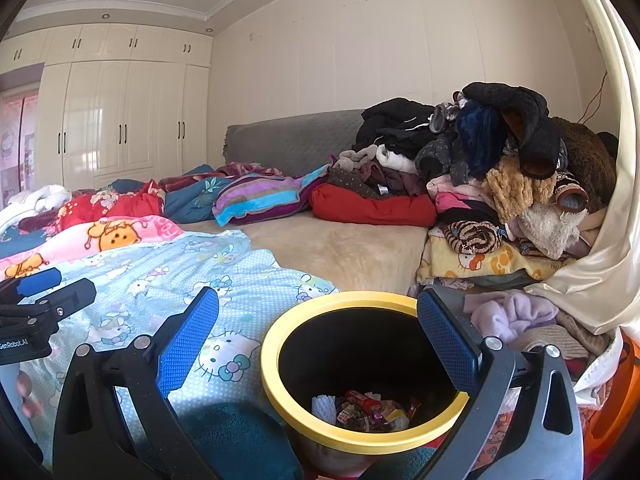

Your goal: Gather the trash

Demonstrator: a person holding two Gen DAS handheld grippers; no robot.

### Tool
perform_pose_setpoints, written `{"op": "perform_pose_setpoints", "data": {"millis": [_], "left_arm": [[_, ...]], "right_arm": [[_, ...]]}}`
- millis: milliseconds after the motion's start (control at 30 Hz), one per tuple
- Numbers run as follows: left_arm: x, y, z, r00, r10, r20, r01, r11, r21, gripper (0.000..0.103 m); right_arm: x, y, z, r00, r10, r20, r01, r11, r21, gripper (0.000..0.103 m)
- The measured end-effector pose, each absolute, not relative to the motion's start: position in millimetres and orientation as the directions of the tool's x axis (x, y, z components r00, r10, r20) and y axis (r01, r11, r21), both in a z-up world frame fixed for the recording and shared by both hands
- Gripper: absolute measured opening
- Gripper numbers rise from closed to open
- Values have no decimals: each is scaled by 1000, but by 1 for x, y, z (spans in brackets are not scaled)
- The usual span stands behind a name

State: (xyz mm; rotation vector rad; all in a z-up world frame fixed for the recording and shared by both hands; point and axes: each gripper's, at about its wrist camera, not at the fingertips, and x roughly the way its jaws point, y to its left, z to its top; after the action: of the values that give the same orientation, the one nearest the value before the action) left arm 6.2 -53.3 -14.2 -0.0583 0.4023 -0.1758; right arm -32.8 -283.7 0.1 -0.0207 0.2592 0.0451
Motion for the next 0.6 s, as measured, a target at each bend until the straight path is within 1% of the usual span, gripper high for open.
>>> {"op": "perform_pose_setpoints", "data": {"millis": [600], "left_arm": [[8, -51, -14, 907, -179, -381, 156, 984, -91, 92]], "right_arm": [[-34, -287, -2, 964, 43, -262, -47, 999, -10, 97]]}}
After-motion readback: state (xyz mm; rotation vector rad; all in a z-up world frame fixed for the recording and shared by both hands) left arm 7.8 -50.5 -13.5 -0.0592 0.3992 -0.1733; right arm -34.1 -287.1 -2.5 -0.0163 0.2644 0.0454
